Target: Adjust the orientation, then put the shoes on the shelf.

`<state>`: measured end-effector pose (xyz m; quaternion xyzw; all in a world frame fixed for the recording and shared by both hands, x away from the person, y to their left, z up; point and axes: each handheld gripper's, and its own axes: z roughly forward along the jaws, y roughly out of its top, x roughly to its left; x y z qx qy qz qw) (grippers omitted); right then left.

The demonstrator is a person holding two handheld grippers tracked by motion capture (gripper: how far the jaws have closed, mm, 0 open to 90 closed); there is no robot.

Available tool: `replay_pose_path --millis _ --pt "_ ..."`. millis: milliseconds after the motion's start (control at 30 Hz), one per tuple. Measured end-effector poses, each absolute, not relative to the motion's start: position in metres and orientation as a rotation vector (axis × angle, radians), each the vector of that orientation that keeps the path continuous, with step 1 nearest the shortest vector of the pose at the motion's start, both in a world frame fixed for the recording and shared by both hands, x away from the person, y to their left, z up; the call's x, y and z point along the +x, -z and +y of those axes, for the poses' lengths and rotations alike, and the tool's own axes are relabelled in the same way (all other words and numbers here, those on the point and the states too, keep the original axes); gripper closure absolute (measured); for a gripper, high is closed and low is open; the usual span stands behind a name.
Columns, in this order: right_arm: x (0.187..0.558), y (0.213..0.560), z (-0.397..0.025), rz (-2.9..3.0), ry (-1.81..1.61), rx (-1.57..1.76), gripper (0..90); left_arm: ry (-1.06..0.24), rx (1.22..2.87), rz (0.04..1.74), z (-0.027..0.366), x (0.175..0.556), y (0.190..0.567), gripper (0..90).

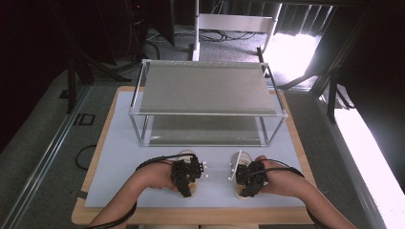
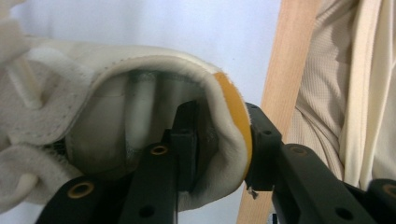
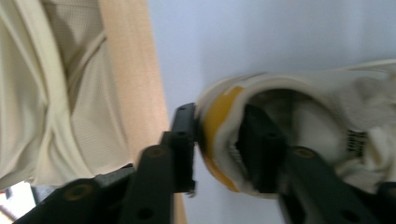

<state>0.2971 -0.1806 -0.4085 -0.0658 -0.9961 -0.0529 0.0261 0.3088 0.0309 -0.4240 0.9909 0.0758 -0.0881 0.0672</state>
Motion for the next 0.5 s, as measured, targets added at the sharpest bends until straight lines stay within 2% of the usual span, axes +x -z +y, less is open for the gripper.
replay_pose_path --millis 200,500 --pt "0.296 0.408 -0.179 -3.077 0.147 -0.169 72.3 0.311 2.929 0.182 0.028 0.307 0.422 78.6" --pt "0.297 0.404 -0.181 -3.111 0.122 -0.098 73.1 0.261 2.856 0.119 0.020 0.311 0.410 79.5"
